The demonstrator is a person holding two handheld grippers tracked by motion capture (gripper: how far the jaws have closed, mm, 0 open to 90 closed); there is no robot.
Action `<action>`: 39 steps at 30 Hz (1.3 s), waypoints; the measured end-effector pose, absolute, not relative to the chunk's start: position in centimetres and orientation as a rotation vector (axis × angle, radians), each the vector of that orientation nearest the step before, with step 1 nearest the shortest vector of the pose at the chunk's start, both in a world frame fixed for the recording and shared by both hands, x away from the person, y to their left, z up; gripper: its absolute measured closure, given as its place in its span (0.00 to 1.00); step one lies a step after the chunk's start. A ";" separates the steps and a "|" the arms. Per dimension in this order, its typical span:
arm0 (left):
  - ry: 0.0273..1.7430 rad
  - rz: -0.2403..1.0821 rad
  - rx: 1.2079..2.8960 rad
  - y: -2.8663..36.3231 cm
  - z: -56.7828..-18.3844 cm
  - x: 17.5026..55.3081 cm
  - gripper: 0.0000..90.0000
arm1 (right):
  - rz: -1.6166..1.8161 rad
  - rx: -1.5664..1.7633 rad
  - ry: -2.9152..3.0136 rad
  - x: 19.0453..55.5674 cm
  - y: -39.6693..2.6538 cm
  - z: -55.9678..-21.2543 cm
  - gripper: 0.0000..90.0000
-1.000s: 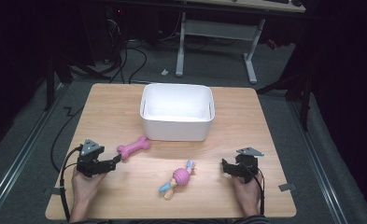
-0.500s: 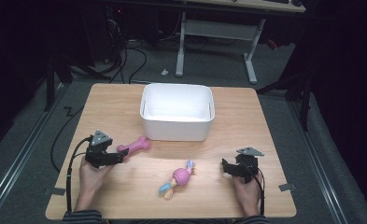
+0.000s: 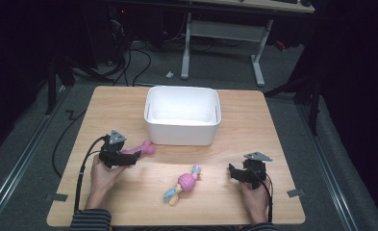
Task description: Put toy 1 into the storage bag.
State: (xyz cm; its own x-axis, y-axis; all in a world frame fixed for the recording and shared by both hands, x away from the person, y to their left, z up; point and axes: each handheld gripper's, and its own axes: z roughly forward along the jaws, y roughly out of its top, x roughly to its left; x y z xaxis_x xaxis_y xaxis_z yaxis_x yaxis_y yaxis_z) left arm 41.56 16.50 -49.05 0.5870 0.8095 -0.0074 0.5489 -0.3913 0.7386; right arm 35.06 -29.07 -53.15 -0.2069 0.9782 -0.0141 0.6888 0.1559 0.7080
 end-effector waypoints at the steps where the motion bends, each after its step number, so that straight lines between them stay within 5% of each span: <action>1: 1.066 0.469 2.101 16.3 -49.0 41.7 0.22 | 0.801 1.580 1.962 35.1 -29.1 -53.2 0.19; 39: 0.975 0.386 2.390 14.2 -50.9 44.5 0.47 | 0.805 1.580 1.964 35.0 -29.1 -53.1 0.19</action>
State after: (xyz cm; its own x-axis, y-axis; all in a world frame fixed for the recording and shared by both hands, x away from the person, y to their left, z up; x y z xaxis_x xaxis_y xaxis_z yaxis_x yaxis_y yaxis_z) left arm 44.51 14.17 -50.91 0.6995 0.7119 0.0632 0.5619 -0.6024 0.5669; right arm 35.01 -29.07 -53.15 -0.2097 0.9777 -0.0114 0.6886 0.1560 0.7082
